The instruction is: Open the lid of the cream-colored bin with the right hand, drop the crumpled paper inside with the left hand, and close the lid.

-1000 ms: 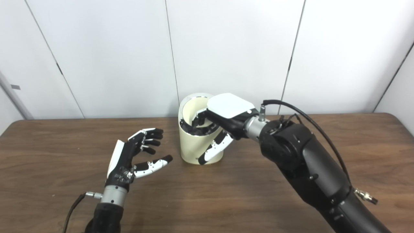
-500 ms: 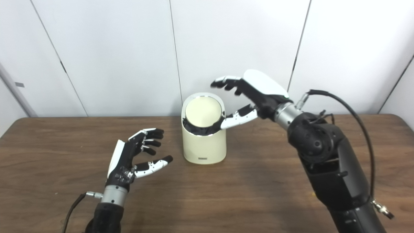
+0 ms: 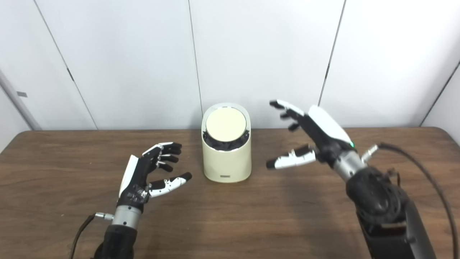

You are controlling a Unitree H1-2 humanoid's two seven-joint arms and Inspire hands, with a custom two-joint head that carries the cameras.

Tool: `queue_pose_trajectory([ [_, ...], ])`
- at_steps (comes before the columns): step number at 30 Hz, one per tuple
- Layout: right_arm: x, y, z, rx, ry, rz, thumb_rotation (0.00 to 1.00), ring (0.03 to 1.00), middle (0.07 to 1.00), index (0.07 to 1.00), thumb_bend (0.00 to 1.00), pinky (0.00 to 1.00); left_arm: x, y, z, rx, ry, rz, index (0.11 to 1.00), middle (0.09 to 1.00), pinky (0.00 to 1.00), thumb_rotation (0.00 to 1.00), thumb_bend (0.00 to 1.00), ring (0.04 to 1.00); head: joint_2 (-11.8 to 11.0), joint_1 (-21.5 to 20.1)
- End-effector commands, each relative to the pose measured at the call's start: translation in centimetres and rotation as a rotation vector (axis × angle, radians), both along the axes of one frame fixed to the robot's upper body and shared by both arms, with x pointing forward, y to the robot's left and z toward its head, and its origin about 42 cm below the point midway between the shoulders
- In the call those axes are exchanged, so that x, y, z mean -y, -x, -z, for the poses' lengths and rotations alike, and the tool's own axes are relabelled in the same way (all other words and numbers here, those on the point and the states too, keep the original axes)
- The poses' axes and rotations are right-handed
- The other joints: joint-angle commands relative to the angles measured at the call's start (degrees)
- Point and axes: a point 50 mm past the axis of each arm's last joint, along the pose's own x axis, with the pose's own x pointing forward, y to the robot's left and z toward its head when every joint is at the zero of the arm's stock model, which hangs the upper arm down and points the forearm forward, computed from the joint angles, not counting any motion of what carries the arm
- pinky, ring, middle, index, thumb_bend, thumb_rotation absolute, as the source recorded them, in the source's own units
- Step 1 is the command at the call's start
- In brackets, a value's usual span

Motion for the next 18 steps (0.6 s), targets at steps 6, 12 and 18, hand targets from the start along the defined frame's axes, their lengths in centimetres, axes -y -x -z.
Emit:
queue_pose_trajectory([
  [6, 0.4, 1.3, 0.9, 0.059, -0.142, 0.026, 0.34, 0.839, 0.92, 0.93, 0.87, 0.68, -0.2, -0.7, -2.6, 0.107, -0.001, 0.021, 0.715, 0.706, 0.56, 0.04, 0.7, 0.661, 0.14, -0.54],
  [12, 0.0, 1.7, 2.7, 0.018, -0.231, 0.101, 0.4, 0.837, 0.919, 0.927, 0.91, 0.66, -0.5, -0.8, -2.5, 0.101, -0.014, 0.016, 0.72, 0.709, 0.56, 0.04, 0.71, 0.664, -0.13, -1.52],
  [18, -0.5, 1.5, 4.4, 0.008, -0.303, 0.119, 0.37, 0.83, 0.921, 0.915, 0.88, 0.69, -0.6, -1.0, -2.3, 0.091, -0.034, 0.03, 0.731, 0.719, 0.56, 0.04, 0.76, 0.67, -0.29, -1.97],
])
